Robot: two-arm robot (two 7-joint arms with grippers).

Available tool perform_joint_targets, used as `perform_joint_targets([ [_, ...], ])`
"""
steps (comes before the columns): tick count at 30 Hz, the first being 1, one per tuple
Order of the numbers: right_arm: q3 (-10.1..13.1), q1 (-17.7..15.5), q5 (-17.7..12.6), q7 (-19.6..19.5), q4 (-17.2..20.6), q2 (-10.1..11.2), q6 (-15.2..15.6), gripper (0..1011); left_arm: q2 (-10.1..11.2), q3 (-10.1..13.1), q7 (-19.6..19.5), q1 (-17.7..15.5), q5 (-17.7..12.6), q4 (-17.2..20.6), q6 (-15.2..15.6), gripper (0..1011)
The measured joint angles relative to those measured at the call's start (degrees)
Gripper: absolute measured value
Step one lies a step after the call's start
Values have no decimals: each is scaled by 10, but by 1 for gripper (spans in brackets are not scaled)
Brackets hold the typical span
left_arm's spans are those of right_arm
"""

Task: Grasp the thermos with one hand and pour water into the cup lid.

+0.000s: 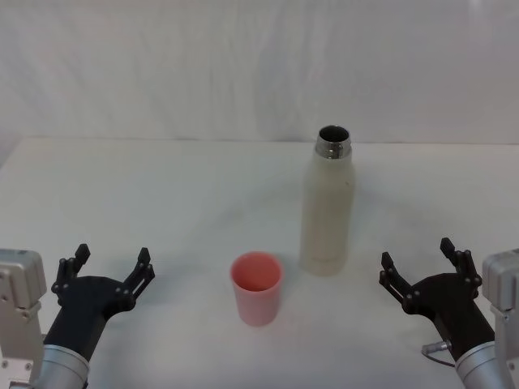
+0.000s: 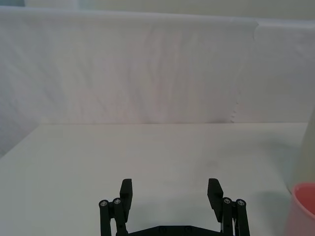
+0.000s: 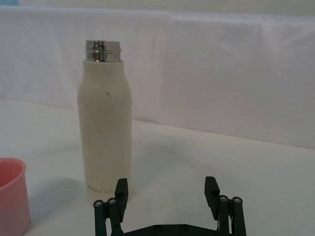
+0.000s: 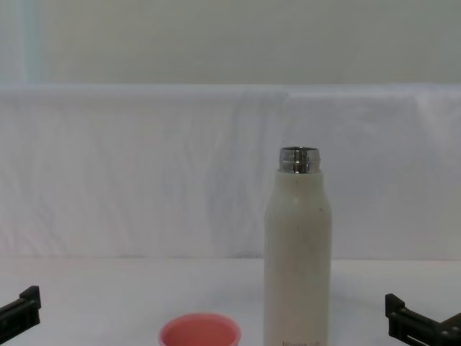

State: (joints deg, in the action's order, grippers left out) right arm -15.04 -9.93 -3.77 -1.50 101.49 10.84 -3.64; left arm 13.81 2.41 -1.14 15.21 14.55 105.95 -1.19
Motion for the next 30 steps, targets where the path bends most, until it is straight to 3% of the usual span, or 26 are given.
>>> perform_joint_targets([
  [17, 22, -11, -4, 35, 24, -4, 14, 1001, 0, 0, 0, 0, 0, 0, 0, 1001],
  [30, 41, 7, -41, 113, 56, 6, 68, 1002, 0, 0, 0, 0, 0, 0, 0, 1001],
])
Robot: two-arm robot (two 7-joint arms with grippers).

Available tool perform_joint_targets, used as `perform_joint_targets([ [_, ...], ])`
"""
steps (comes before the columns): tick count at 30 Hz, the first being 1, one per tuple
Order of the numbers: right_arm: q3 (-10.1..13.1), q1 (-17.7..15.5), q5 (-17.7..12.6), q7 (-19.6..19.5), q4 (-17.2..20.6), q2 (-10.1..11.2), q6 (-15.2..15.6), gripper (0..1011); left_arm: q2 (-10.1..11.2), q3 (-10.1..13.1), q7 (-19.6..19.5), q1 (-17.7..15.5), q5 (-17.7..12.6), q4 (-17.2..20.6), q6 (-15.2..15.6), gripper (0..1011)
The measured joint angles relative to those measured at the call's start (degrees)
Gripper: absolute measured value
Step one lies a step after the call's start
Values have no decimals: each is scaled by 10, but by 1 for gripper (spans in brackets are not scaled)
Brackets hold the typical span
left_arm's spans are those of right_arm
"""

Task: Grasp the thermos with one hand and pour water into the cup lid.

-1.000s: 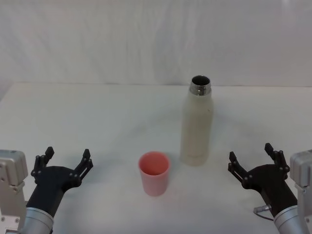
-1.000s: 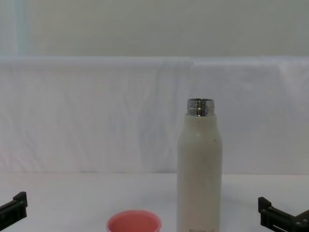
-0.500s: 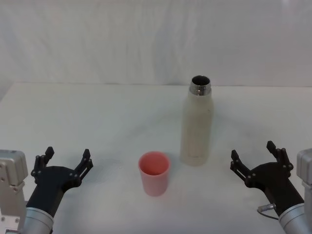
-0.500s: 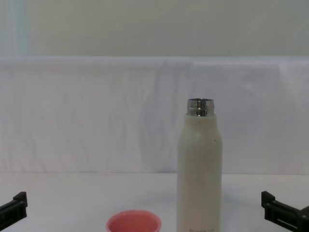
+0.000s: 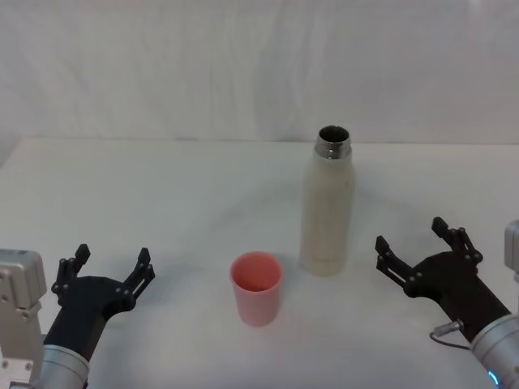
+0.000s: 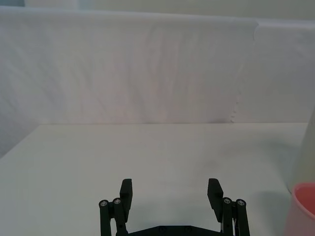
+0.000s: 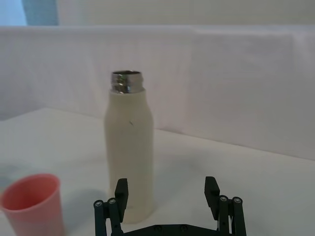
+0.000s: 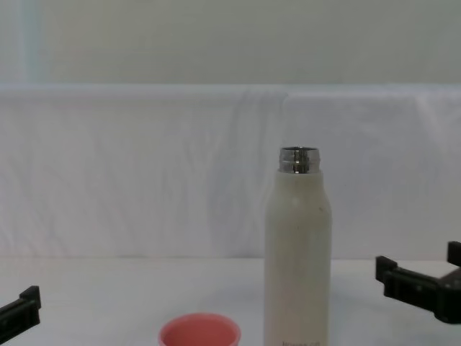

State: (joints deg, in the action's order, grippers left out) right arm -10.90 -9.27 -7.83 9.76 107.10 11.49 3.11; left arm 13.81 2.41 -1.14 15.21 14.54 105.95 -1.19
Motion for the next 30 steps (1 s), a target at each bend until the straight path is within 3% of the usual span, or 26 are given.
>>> perform_joint_targets([
  [12, -13, 37, -36, 36, -2, 18, 49, 1002, 0, 0, 0, 0, 0, 0, 0, 1001],
  [30, -42, 83, -44, 36, -43, 23, 64, 1002, 0, 0, 0, 0, 0, 0, 0, 1001],
])
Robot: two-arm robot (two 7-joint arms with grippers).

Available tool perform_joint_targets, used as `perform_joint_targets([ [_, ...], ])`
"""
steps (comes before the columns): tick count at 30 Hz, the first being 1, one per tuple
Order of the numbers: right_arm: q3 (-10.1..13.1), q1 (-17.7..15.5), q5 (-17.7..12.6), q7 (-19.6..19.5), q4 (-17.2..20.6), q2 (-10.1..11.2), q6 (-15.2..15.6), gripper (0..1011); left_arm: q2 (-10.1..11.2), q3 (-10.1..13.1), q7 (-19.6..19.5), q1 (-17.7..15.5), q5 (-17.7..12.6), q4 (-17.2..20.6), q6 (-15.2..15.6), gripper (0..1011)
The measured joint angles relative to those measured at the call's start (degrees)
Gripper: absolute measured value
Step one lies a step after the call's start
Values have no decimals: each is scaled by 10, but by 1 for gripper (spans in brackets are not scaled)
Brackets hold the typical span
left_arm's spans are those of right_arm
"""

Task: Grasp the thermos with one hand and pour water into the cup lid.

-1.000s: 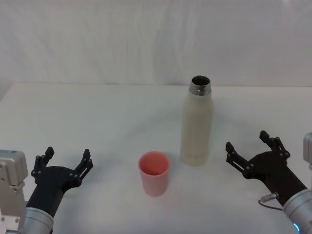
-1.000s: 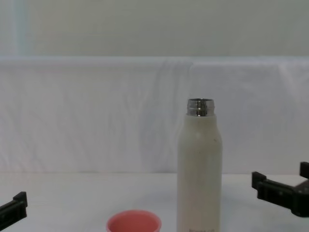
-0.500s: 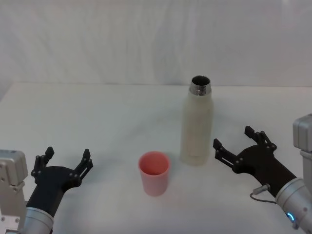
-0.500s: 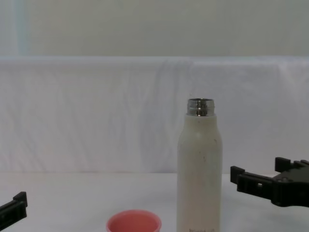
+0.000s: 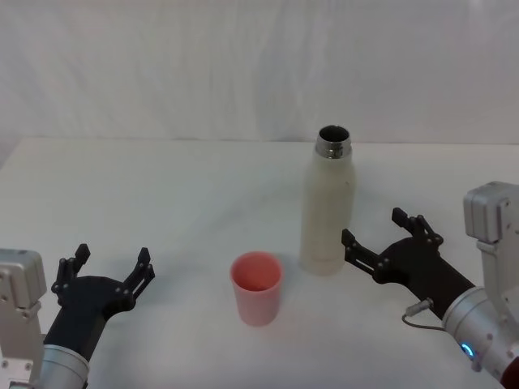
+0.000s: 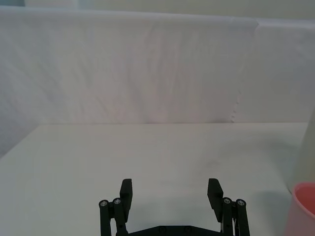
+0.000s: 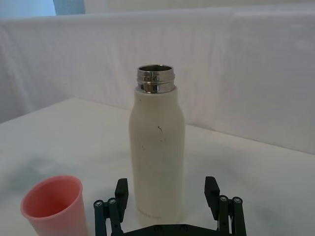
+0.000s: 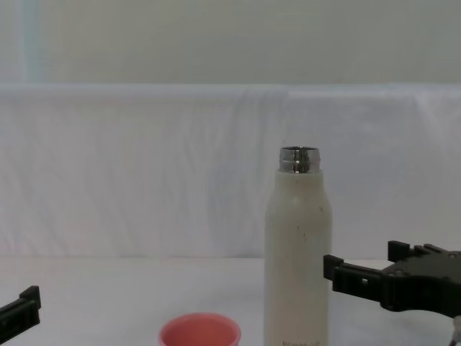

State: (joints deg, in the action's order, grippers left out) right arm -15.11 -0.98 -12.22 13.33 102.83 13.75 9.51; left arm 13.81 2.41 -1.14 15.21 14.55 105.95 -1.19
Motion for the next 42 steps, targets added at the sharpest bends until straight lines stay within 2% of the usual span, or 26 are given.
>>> perform_joint_targets([
  [18, -19, 36, 10, -5, -35, -11, 6, 1002, 0, 0, 0, 0, 0, 0, 0, 1001],
  [42, -28, 66, 20, -8, -63, -25, 9, 1002, 0, 0, 0, 0, 0, 0, 0, 1001],
])
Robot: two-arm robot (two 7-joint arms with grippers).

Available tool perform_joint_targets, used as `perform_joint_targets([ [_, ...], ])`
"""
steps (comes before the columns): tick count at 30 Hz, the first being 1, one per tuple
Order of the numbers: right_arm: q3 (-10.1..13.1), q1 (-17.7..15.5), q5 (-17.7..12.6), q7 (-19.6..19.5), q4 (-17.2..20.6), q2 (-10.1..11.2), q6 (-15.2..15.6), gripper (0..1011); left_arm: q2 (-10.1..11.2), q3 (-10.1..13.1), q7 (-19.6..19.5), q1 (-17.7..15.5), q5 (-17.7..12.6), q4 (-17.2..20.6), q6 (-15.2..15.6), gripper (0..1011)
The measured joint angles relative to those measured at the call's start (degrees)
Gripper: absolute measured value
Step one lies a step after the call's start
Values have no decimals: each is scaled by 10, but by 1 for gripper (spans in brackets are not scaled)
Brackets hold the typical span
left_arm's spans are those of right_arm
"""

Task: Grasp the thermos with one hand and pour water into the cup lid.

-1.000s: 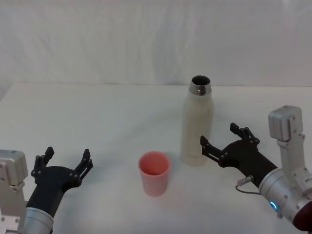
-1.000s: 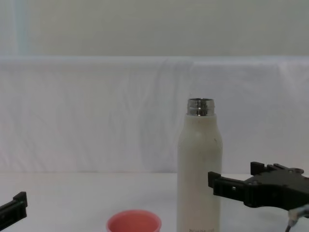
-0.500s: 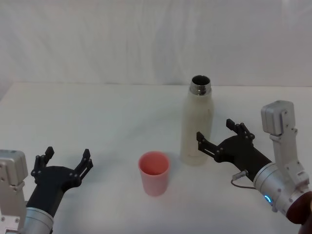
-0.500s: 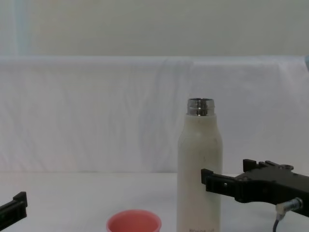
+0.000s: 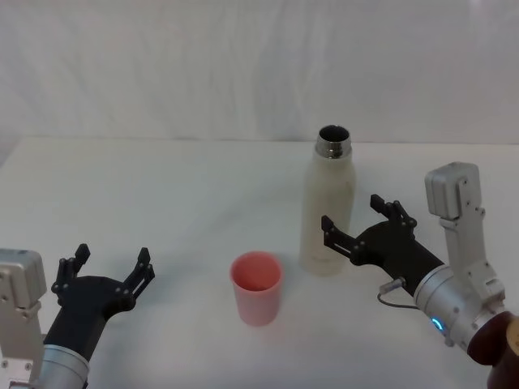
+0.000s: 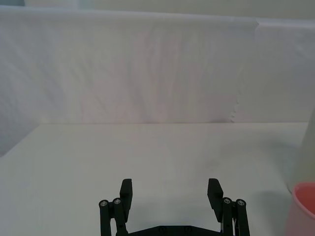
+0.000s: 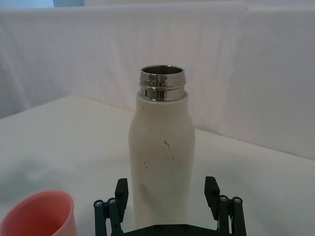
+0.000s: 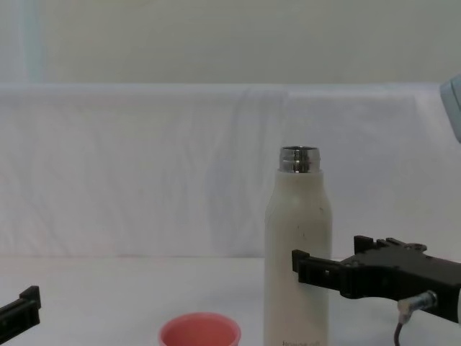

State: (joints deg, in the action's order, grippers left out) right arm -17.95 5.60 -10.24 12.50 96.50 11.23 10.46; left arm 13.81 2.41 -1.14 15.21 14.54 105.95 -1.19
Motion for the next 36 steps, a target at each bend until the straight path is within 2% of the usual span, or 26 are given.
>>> perform_joint_targets([
  [20, -10, 28, 3, 3, -34, -16, -2, 1002, 0, 0, 0, 0, 0, 0, 0, 1001],
  [36, -9, 35, 2, -1, -45, -24, -4, 1002, 0, 0, 0, 0, 0, 0, 0, 1001],
])
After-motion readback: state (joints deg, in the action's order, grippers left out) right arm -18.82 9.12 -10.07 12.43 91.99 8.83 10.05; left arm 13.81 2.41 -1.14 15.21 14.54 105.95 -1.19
